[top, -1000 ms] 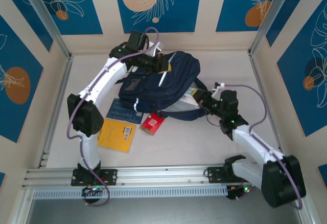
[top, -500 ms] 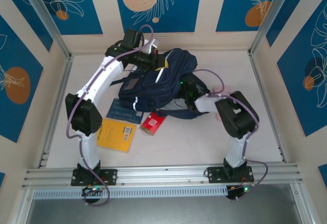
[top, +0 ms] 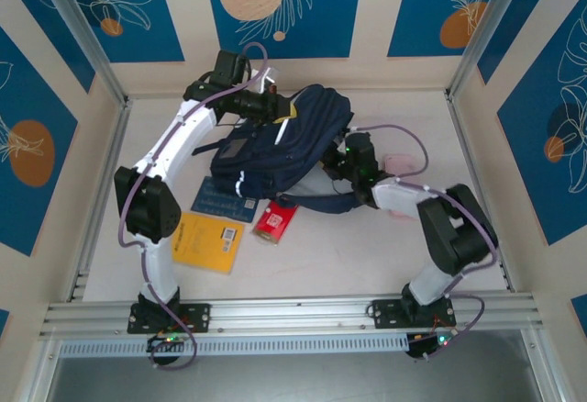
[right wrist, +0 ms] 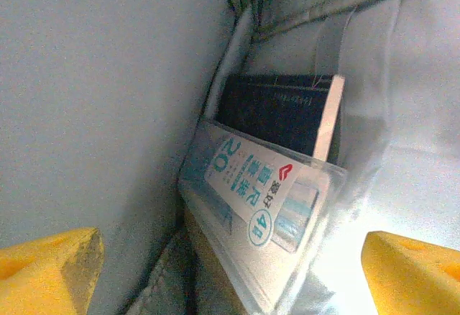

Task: Pack the student bag
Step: Place the loose stationery in the student bag, then close the student bag at the top-center of the table.

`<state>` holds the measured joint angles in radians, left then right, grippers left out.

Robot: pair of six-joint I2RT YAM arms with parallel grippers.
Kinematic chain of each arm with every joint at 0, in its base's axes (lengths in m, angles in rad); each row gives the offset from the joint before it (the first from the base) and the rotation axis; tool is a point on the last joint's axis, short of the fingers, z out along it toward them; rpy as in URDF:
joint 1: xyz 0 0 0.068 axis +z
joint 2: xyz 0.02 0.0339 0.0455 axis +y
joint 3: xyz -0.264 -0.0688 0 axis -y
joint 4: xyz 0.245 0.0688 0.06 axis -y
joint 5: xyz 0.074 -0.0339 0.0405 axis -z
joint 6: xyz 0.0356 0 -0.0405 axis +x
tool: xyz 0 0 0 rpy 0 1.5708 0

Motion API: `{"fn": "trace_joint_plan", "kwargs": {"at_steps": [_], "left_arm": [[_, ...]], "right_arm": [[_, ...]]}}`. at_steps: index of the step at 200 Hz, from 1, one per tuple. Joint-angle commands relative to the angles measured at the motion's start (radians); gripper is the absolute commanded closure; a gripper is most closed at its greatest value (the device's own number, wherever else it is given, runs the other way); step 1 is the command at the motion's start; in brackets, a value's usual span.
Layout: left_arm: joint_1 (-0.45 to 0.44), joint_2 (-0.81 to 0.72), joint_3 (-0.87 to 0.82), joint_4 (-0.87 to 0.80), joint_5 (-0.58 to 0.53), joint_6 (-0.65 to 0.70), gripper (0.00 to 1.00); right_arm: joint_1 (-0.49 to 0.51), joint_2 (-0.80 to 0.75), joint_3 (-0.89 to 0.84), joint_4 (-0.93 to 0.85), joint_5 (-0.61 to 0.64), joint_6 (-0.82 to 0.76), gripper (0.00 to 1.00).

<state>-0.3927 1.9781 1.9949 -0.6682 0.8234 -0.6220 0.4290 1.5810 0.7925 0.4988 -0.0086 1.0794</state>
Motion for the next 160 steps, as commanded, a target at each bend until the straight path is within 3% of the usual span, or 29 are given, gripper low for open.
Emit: {"fn": "trace_joint_plan", "kwargs": {"at_steps": [1,39,69,110,143,160], "left_arm": [[0.018,-0.035,-0.021,0.100,0.036,-0.006,1.00],[0.014,-0.015,-0.050,0.126,0.029,-0.012,1.00],[0.014,0.041,0.032,0.100,-0.012,-0.008,1.00],[0.034,0.232,0.415,-0.076,-0.166,0.085,1.00],[0.086,0.315,0.538,-0.001,-0.219,0.034,1.00],[0.070,0.338,0.531,0.011,-0.209,0.076,0.86]], "right_arm": [[-0.013,-0.107,-0.089,-0.110,0.048,-0.055,0.08],[-0.016,-0.389,-0.158,-0.395,0.165,-0.143,0.14],[-0.015,-0.616,-0.193,-0.607,0.246,-0.187,0.18],[-0.069,-0.876,-0.296,-0.647,0.101,-0.181,0.19],[-0.088,-0.955,-0.273,-0.721,0.029,-0.199,0.21],[-0.087,-0.959,-0.240,-0.766,0.012,-0.224,0.22]]}}
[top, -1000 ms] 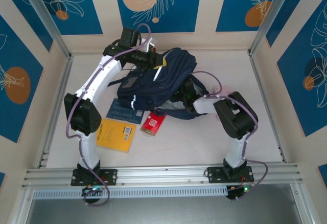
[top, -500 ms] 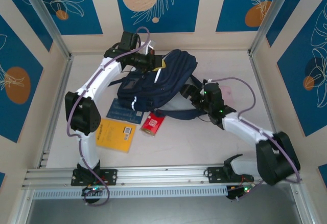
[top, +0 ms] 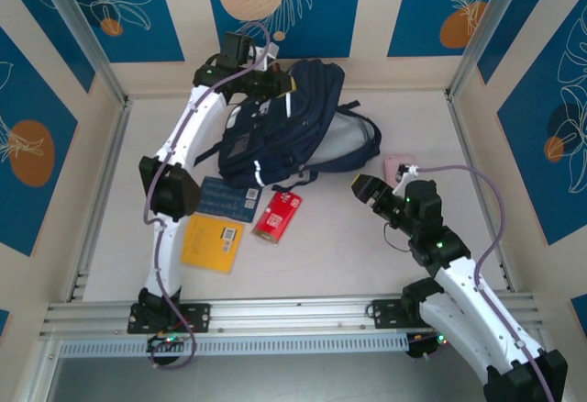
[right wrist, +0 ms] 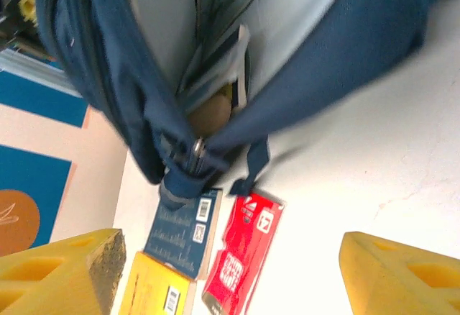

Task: Pack the student bag
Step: Close the student bag at the top-center of the table, then move the card holder to the bottom-center of the table.

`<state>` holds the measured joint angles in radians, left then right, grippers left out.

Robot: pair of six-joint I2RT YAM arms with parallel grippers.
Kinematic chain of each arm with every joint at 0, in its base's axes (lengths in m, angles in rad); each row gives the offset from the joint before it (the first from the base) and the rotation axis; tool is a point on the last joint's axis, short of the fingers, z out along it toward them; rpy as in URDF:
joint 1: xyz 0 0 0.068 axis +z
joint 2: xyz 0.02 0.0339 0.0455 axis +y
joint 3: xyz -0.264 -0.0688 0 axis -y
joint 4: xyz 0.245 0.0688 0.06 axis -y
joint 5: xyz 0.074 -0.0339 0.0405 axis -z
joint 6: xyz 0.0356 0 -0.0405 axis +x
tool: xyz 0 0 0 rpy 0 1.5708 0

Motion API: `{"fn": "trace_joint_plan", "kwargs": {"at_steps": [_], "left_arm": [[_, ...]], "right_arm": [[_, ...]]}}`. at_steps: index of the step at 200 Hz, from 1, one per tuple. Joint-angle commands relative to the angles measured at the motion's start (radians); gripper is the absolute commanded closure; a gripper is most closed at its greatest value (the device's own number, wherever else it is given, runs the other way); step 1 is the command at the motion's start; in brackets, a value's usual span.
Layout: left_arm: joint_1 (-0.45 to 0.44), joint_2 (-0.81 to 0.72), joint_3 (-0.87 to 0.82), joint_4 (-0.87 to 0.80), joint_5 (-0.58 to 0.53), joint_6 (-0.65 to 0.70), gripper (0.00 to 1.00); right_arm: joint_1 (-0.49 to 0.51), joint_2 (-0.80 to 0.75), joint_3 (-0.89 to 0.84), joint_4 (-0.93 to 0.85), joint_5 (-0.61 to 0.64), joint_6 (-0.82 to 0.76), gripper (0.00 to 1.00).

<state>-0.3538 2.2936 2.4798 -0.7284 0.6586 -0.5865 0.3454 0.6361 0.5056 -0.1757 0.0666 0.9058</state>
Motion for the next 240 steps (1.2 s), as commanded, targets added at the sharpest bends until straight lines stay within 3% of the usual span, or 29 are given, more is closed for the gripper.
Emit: {"fn": "trace_joint_plan", "kwargs": {"at_steps": [1,19,32,50,66,95,120,132,154,177,212,240], "left_arm": [[0.029,0.023,0.046,0.070,-0.045,0.044,0.84],[-0.008,0.049,0.037,0.045,-0.006,0.072,0.63],[-0.036,0.035,0.019,0.014,-0.006,0.087,0.53],[-0.071,-0.050,-0.056,-0.004,-0.033,0.113,0.47],[-0.096,-0.210,-0.238,0.065,-0.085,0.123,0.48],[-0.176,-0.575,-0.658,0.167,-0.360,0.182,0.48],[-0.185,-0.856,-1.011,0.216,-0.582,0.091,0.42],[-0.182,-0.952,-1.138,0.208,-0.635,0.052,0.37],[-0.175,-1.063,-1.310,0.185,-0.612,0.002,0.32],[-0.176,-1.082,-1.409,0.152,-0.556,-0.008,0.28],[-0.181,-0.981,-1.514,0.302,-0.370,-0.005,0.28],[-0.215,-0.869,-1.527,0.394,-0.403,0.013,0.28]], "right_arm": [[-0.004,-0.013,0.048,-0.094,-0.063,-0.052,0.22],[-0.003,-0.013,0.069,-0.121,-0.066,-0.072,0.22],[-0.004,-0.011,0.079,-0.129,-0.070,-0.084,0.22],[-0.003,-0.007,0.089,-0.137,-0.074,-0.099,0.22],[0.002,-0.008,0.096,-0.143,-0.074,-0.108,0.23],[0.040,0.024,0.114,-0.138,-0.085,-0.134,0.26],[0.118,0.077,0.148,-0.148,-0.073,-0.168,0.27],[0.167,0.102,0.167,-0.157,-0.053,-0.188,0.28],[0.268,0.161,0.207,-0.196,0.022,-0.233,0.29],[0.364,0.248,0.248,-0.238,0.092,-0.256,0.29],[0.437,0.349,0.225,-0.211,0.185,-0.198,0.32],[0.429,0.378,0.158,-0.153,0.180,-0.112,0.34]]}}
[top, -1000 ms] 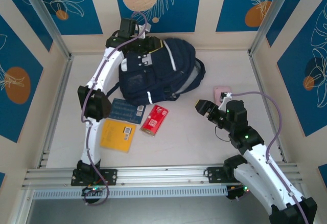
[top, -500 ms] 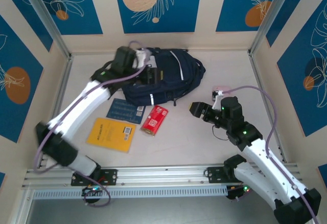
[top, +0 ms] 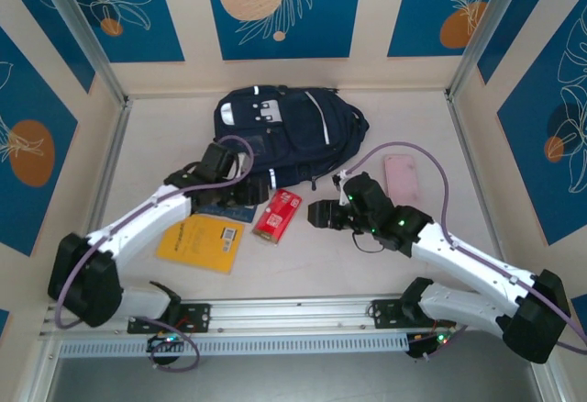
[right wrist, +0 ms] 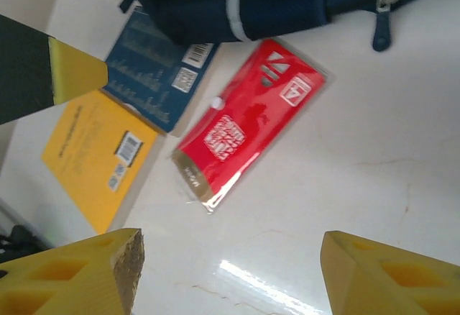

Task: Pack the student bag
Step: Move the card holder to the bottom-center of the table.

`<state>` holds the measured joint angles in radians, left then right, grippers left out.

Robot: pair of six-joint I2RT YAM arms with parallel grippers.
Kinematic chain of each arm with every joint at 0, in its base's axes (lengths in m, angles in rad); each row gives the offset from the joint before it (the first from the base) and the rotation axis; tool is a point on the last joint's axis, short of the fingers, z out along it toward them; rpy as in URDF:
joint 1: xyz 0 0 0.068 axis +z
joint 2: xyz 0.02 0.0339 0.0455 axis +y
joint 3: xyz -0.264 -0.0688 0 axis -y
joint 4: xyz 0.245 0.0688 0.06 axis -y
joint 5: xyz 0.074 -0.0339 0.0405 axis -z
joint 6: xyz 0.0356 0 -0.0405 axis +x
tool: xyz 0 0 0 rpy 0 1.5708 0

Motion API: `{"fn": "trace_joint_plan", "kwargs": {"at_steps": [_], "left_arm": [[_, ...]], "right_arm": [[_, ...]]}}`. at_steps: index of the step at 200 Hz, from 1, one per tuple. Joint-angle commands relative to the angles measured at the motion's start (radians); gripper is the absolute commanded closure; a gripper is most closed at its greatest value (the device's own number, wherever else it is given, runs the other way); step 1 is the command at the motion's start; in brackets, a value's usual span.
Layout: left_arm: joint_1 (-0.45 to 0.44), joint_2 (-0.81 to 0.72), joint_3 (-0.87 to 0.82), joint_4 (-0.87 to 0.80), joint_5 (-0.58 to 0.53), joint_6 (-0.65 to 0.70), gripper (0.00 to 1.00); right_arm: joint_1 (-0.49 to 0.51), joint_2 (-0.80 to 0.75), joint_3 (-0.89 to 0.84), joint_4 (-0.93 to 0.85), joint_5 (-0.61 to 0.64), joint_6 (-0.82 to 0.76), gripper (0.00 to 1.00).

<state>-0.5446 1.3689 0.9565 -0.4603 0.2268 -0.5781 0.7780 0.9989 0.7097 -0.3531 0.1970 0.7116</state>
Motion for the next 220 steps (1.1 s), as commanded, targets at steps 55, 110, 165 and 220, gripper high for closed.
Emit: {"fn": "trace_joint_plan", "kwargs": {"at_steps": [55,110,165,220], "left_arm": [[-0.072,0.257,0.015,0.231,0.058,-0.003,0.28],[-0.165,0.412,0.065,0.221,0.066,-0.009,0.28],[-0.283,0.411,-0.009,0.279,0.218,-0.072,0.28],[-0.351,0.244,-0.072,0.319,0.286,-0.149,0.29]], "right_arm": [[-0.004,-0.041,-0.131,0.021,0.066,0.135,0.33],[-0.079,-0.124,-0.170,0.018,0.019,0.150,0.33],[-0.112,-0.105,-0.201,0.032,-0.025,0.156,0.33],[-0.159,-0.089,-0.219,0.047,-0.099,0.172,0.33]]}}
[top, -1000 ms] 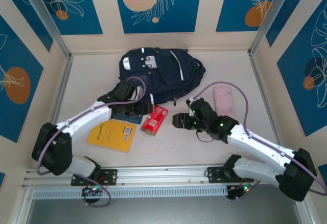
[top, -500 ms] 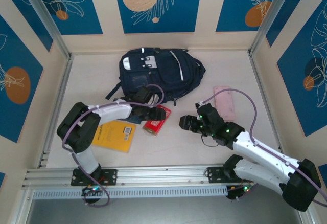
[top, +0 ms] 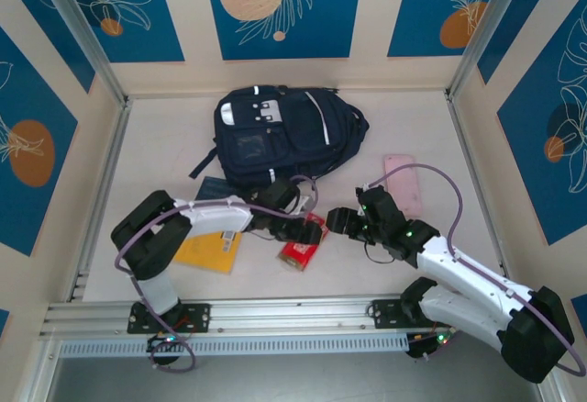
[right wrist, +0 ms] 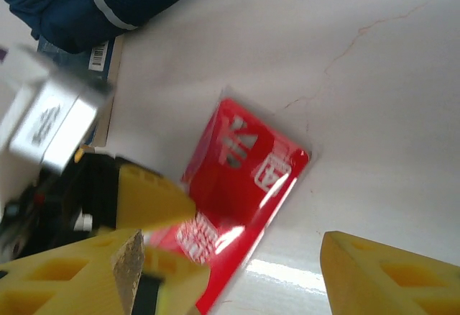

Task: Pack the student bag
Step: Move the card holder to the bottom-center of the table, then pick up the card holder at the bottom-center of the table.

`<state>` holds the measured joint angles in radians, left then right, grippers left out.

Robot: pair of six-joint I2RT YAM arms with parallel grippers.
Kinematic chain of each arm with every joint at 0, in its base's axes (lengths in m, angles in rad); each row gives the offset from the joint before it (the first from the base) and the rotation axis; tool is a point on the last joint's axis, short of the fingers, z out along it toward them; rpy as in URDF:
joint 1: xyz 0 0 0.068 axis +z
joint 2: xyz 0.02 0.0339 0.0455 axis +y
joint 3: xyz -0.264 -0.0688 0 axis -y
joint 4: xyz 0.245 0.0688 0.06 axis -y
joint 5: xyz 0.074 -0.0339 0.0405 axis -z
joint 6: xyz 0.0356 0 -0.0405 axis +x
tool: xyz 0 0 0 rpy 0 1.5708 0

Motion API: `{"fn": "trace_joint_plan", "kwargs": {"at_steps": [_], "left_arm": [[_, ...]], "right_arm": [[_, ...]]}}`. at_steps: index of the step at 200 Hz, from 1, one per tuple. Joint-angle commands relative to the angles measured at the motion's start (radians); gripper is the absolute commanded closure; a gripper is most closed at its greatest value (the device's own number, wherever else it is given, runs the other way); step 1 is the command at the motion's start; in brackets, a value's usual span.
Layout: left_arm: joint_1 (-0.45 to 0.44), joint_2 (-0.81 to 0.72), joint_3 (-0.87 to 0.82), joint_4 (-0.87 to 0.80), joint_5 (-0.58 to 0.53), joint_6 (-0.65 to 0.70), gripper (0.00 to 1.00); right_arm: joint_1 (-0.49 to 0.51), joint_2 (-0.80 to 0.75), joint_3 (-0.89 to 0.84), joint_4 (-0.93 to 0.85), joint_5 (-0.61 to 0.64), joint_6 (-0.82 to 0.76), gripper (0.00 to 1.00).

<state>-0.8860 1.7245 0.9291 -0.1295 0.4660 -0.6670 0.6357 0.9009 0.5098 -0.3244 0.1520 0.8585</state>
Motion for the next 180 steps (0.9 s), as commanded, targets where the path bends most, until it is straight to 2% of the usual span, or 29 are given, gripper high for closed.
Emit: {"fn": "trace_joint_plan", "kwargs": {"at_steps": [1,26,47,64,82,113,146,180], "left_arm": [[-0.010,-0.117,-0.044,-0.015,0.042,-0.059,0.29],[-0.007,-0.195,0.004,-0.127,-0.095,0.015,0.28],[-0.006,-0.183,0.050,-0.234,-0.243,0.080,0.28],[0.001,-0.145,0.057,-0.254,-0.287,0.100,0.28],[0.014,-0.099,0.045,-0.233,-0.282,0.104,0.30],[0.039,-0.027,0.036,-0.186,-0.236,0.098,0.33],[0.053,0.011,0.027,-0.129,-0.163,0.095,0.35],[0.066,0.052,0.016,-0.072,-0.059,0.075,0.38]], "right_arm": [[-0.018,0.010,-0.020,0.020,-0.056,0.027,0.33],[-0.037,0.039,-0.053,0.076,-0.126,0.088,0.35],[-0.035,0.087,-0.078,0.136,-0.182,0.161,0.37],[-0.034,0.155,-0.074,0.138,-0.200,0.225,0.45],[-0.023,0.233,-0.065,0.148,-0.217,0.263,0.53],[-0.013,0.331,-0.088,0.265,-0.268,0.309,0.58],[-0.011,0.421,-0.091,0.356,-0.307,0.326,0.69],[-0.011,0.510,-0.079,0.429,-0.346,0.339,0.73]]}}
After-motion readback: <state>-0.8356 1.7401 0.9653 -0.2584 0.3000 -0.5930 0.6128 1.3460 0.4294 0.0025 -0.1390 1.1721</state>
